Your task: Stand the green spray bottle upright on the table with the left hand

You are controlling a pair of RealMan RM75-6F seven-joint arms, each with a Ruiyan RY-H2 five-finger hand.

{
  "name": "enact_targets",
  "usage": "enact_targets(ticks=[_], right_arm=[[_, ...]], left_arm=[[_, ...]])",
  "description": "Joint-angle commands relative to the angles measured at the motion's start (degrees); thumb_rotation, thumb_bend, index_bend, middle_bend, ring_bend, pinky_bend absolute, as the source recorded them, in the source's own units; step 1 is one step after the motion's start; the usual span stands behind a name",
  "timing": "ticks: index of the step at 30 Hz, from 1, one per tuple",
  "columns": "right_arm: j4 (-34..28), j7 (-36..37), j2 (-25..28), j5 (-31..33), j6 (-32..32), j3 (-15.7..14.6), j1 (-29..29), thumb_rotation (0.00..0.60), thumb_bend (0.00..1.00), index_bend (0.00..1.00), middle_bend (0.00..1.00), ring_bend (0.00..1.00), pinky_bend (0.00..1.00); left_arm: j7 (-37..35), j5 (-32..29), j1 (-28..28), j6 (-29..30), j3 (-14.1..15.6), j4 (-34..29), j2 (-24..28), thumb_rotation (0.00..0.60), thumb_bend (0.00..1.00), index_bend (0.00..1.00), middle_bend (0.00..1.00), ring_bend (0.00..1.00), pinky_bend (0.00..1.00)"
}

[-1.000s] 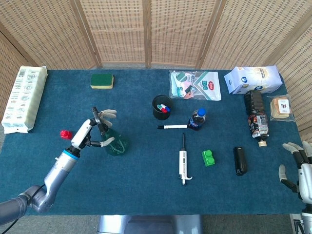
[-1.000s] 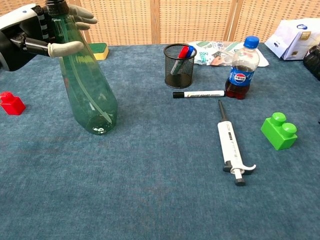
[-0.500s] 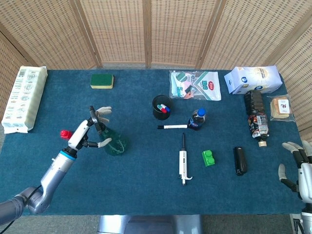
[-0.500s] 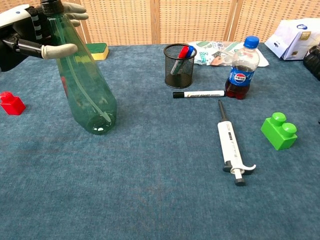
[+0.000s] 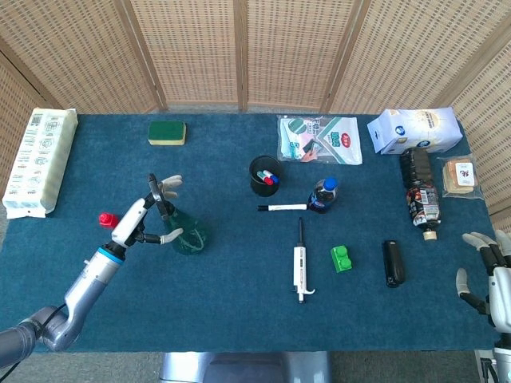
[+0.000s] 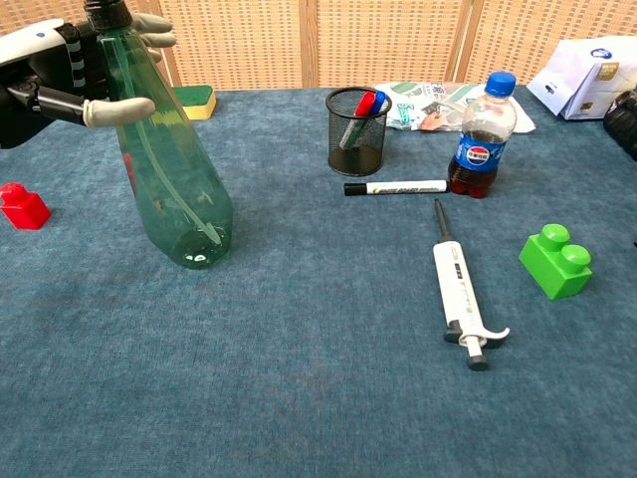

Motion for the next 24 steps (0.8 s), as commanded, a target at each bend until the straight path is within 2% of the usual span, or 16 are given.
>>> enact_targets(ticks=[1, 8, 15, 24], right_arm=[[0.0, 0.0, 0.0, 0.0, 0.0, 0.0, 0.0, 0.6, 0.55, 0.21, 0.23, 0.02, 0.07], [0.1, 0.3, 0.0, -0.1, 0.1, -0.1, -0.1, 0.6, 0.55, 0.21, 0.23, 0.02, 0.07], [0.2, 0.4, 0.0, -0.1, -0.2, 0.0, 0.1, 0.6, 0.56, 0.21, 0.23, 0.02, 0.07], [-0.1, 0.0, 0.0, -0.2, -0.9, 0.0, 0.6, 0.6, 0.56, 0.21, 0.23, 0.02, 0.07]], left_arm=[[0.3, -0.1, 0.0, -0.2, 0.1, -0.2, 0.1, 0.6, 0.33, 0.1, 0.05, 0.0, 0.19], [0.5, -0.3, 0.4, -0.7, 0.6, -1.3, 1.1, 0.6, 0.33, 0.08, 0.03, 0.0, 0.18], [1.0, -0.5, 1.0, -2.3, 1.9, -3.7, 4.1, 0.6, 0.33, 0.0, 0.0, 0.0, 0.11], [2.0, -0.6, 2.7, -2.4, 3.2, -7.2, 8.6, 0.6, 0.32, 0.0, 0.0, 0.0, 0.05]])
